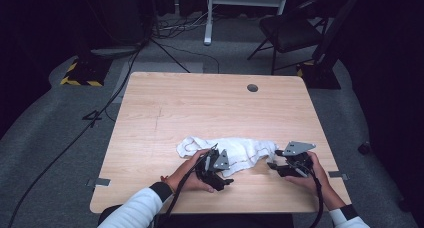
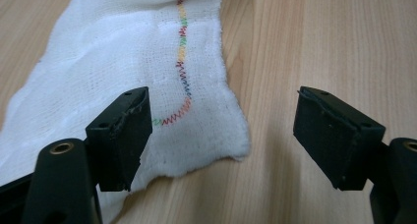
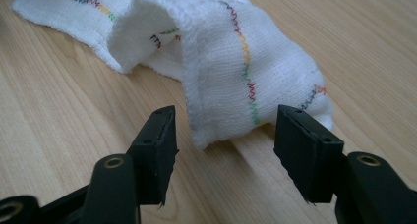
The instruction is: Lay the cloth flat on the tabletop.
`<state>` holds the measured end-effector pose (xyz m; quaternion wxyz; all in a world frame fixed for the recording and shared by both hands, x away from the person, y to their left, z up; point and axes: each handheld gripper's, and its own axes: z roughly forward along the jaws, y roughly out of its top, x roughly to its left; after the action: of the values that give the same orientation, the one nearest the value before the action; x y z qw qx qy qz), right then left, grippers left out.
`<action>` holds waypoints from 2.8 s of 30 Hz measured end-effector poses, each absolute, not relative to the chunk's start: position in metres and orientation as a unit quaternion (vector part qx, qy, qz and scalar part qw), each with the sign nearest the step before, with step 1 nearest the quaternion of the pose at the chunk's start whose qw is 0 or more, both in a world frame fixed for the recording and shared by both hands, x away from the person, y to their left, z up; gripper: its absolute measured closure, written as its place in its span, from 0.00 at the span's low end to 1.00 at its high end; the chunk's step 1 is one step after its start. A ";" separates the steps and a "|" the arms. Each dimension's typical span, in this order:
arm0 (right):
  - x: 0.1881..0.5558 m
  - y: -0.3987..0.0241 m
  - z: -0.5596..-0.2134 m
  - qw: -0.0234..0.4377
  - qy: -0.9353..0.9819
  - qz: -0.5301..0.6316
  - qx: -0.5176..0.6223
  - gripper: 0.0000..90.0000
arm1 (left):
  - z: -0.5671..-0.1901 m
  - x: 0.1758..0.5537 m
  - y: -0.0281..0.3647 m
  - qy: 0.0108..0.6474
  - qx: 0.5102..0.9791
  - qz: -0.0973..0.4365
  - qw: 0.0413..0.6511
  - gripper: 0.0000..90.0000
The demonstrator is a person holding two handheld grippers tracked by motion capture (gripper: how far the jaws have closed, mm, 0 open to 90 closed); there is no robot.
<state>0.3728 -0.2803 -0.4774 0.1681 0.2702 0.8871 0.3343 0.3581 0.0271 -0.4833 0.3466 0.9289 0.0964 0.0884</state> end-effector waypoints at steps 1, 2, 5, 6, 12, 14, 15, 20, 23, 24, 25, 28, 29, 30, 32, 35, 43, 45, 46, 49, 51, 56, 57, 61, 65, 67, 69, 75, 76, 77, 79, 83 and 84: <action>0.373 -0.279 -0.480 0.170 0.887 0.331 0.274 0.49 | -0.484 0.359 0.026 0.096 0.929 0.090 0.346 0.27; 0.374 -0.279 -0.481 0.174 0.888 0.327 0.273 0.52 | -0.486 0.361 0.024 0.095 0.930 0.088 0.345 0.29; 0.375 -0.280 -0.483 0.193 0.884 0.320 0.281 0.62 | -0.489 0.365 0.021 0.090 0.934 0.099 0.331 0.44; 0.376 -0.281 -0.483 0.197 0.882 0.321 0.283 0.68 | -0.489 0.367 0.021 0.091 0.934 0.101 0.330 0.50; 0.377 -0.291 -0.478 0.221 0.870 0.327 0.297 0.90 | -0.481 0.376 0.033 0.092 0.928 0.092 0.350 0.82; 0.377 -0.295 -0.474 0.229 0.863 0.335 0.301 0.93 | -0.475 0.376 0.038 0.090 0.924 0.093 0.359 0.91; 0.377 -0.296 -0.471 0.234 0.860 0.338 0.304 0.95 | -0.472 0.376 0.039 0.087 0.923 0.093 0.363 0.95; 0.376 -0.306 -0.457 0.249 0.842 0.363 0.313 0.97 | -0.459 0.377 0.046 0.080 0.916 0.103 0.380 1.00; 0.375 -0.309 -0.453 0.256 0.837 0.366 0.315 0.97 | -0.452 0.378 0.049 0.078 0.912 0.113 0.387 1.00; 0.375 -0.309 -0.452 0.257 0.838 0.365 0.313 0.97 | -0.450 0.378 0.051 0.080 0.909 0.117 0.391 1.00; 0.375 -0.310 -0.451 0.256 0.838 0.367 0.313 0.97 | -0.445 0.379 0.054 0.084 0.904 0.120 0.402 1.00; 0.374 -0.312 -0.445 0.259 0.835 0.375 0.309 0.97 | -0.430 0.382 0.064 0.092 0.890 0.138 0.424 1.00; 0.374 -0.312 -0.444 0.261 0.834 0.376 0.308 0.97 | -0.426 0.383 0.068 0.097 0.885 0.141 0.433 1.00; 0.374 -0.313 -0.442 0.260 0.833 0.379 0.307 0.97 | -0.422 0.385 0.072 0.101 0.880 0.146 0.440 1.00; 0.373 -0.314 -0.437 0.260 0.831 0.387 0.303 0.97 | -0.414 0.387 0.079 0.108 0.872 0.157 0.450 1.00; 0.373 -0.313 -0.430 0.260 0.831 0.394 0.294 0.97 | -0.401 0.392 0.089 0.120 0.861 0.169 0.465 1.00; 0.370 -0.306 -0.403 0.258 0.828 0.423 0.263 0.97 | -0.378 0.396 0.112 0.141 0.843 0.196 0.480 1.00; 0.367 -0.304 -0.394 0.259 0.826 0.430 0.255 0.97 | -0.372 0.391 0.114 0.140 0.841 0.204 0.481 1.00; 0.365 -0.303 -0.391 0.259 0.825 0.435 0.252 0.97 | -0.367 0.387 0.116 0.136 0.840 0.206 0.484 1.00; 0.356 -0.303 -0.377 0.264 0.821 0.448 0.238 0.97 | -0.350 0.372 0.121 0.120 0.837 0.221 0.486 1.00; 0.349 -0.303 -0.366 0.266 0.816 0.458 0.231 0.97 | -0.341 0.364 0.123 0.121 0.835 0.228 0.486 1.00; 0.329 -0.297 -0.338 0.278 0.814 0.467 0.205 0.97 | -0.315 0.341 0.126 0.117 0.829 0.248 0.487 1.00; 0.325 -0.297 -0.333 0.280 0.813 0.470 0.201 0.97 | -0.310 0.337 0.127 0.113 0.827 0.251 0.490 1.00; 0.317 -0.296 -0.320 0.281 0.808 0.480 0.194 0.97 | -0.295 0.325 0.130 0.104 0.821 0.261 0.498 1.00; 0.316 -0.294 -0.309 0.286 0.804 0.485 0.193 0.97 | -0.291 0.332 0.132 0.114 0.817 0.265 0.499 1.00; 0.325 -0.292 -0.308 0.286 0.806 0.478 0.201 0.97 | -0.296 0.342 0.131 0.125 0.817 0.267 0.495 1.00; 0.337 -0.289 -0.311 0.286 0.807 0.472 0.210 0.97 | -0.303 0.356 0.131 0.139 0.819 0.263 0.491 1.00; 0.392 -0.276 -0.330 0.270 0.818 0.443 0.247 0.97 | -0.332 0.404 0.129 0.188 0.824 0.247 0.475 1.00; 0.403 -0.274 -0.333 0.265 0.821 0.439 0.249 0.97 | -0.337 0.412 0.128 0.195 0.826 0.247 0.467 1.00; 0.413 -0.270 -0.336 0.265 0.826 0.430 0.252 0.97 | -0.341 0.419 0.128 0.201 0.828 0.245 0.463 1.00; 0.433 -0.265 -0.343 0.260 0.829 0.422 0.260 0.97 | -0.349 0.434 0.126 0.212 0.832 0.249 0.447 1.00; 0.469 -0.257 -0.354 0.245 0.833 0.407 0.285 0.97 | -0.366 0.462 0.128 0.242 0.833 0.251 0.429 1.00; 0.477 -0.255 -0.357 0.246 0.834 0.400 0.290 0.96 | -0.372 0.471 0.128 0.252 0.834 0.252 0.422 1.00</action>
<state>0.4767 -0.2550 -0.3571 0.2465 0.2900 0.8337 0.4001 0.4706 0.1283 -0.3719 0.4216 0.8337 0.2523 0.2522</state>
